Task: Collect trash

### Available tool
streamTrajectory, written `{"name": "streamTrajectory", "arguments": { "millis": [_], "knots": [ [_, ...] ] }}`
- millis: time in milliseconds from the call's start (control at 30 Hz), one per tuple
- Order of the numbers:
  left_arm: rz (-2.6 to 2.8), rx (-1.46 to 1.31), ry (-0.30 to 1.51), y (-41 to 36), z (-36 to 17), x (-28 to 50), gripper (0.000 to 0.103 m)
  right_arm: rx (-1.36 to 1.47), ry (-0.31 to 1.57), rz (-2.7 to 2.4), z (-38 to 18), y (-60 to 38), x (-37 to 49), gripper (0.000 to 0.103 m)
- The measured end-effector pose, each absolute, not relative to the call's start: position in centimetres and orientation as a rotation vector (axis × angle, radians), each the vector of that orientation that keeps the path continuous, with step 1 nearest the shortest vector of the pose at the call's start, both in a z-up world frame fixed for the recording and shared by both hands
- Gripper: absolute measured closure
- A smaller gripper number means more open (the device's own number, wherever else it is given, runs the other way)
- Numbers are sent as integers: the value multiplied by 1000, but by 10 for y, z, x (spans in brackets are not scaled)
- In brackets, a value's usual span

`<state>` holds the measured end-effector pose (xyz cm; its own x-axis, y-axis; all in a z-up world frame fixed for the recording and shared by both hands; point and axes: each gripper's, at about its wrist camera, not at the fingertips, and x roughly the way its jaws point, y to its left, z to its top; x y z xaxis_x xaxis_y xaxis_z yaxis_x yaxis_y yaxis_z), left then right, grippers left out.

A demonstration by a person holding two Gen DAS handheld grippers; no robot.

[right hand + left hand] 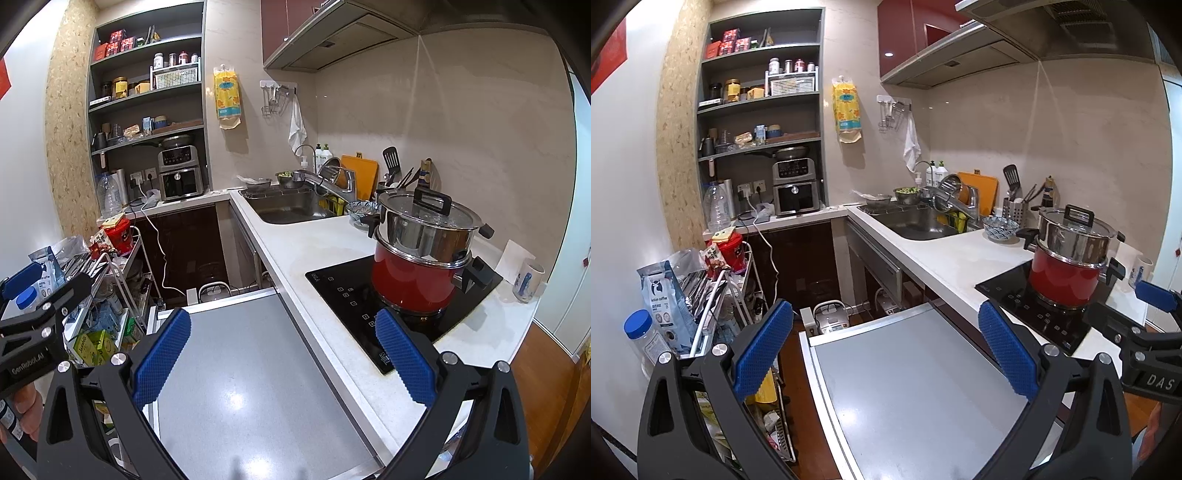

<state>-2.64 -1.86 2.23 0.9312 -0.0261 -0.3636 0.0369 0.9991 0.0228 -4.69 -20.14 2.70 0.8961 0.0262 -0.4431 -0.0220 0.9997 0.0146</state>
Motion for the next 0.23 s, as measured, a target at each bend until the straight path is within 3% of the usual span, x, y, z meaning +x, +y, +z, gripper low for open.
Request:
{"name": "streamTrajectory", "arguments": {
  "millis": [233],
  "knots": [
    [-43,2,439,-14,16,-16,2,18,473,15,21,-203,-46,4]
  ]
}}
